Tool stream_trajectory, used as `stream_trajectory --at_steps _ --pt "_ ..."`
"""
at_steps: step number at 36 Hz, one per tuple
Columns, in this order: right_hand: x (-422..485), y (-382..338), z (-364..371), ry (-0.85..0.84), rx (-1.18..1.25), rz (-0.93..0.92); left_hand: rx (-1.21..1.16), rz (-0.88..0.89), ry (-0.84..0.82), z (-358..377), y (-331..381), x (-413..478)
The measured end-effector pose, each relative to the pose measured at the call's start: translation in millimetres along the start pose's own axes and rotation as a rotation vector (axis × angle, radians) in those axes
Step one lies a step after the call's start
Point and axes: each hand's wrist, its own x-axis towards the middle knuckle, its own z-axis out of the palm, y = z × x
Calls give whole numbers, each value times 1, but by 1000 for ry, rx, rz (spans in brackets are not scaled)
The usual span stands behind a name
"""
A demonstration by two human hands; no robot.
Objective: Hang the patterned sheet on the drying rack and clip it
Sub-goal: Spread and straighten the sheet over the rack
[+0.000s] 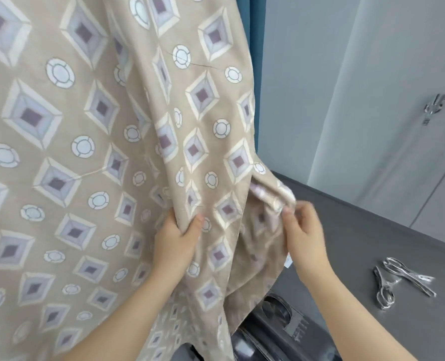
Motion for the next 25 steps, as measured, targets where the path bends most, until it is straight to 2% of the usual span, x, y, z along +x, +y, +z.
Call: stream_trajectory --at_steps 2,4,5,9,11,14,16,18,21,22,24,25 --pt "-8 8 5 -322 -115 151 6 -70 -127 5 -1 -4" --pt "-12 15 8 -450 -171 212 13 -90 -210 9 -2 -5" --pt "-12 19 8 -442 -117 234 -5 -93 -216 8 -2 -5" --pt "-8 10 0 -262 489 419 -139 -34 -140 -4 1 -8" --pt "-6 2 -5 -156 559 383 -183 -2 -115 -7 4 -11" --pt "-7 6 -2 -5 305 262 -169 -12 -125 -4 3 -10" --pt "-13 20 1 -18 53 186 -113 -54 -163 2 -2 -10" --pt "-22 33 1 -166 -34 141 -37 -108 -220 9 -11 -12" --pt "-31 53 0 -527 -109 214 20 -157 -247 16 -26 -14" --pt "-33 61 0 -602 -200 227 46 -168 -246 17 -28 -16" --pt "-34 68 0 -593 -318 238 114 -176 -247 17 -30 -17" --pt "-33 68 -2 -542 -223 286 120 -175 -242 17 -30 -18"
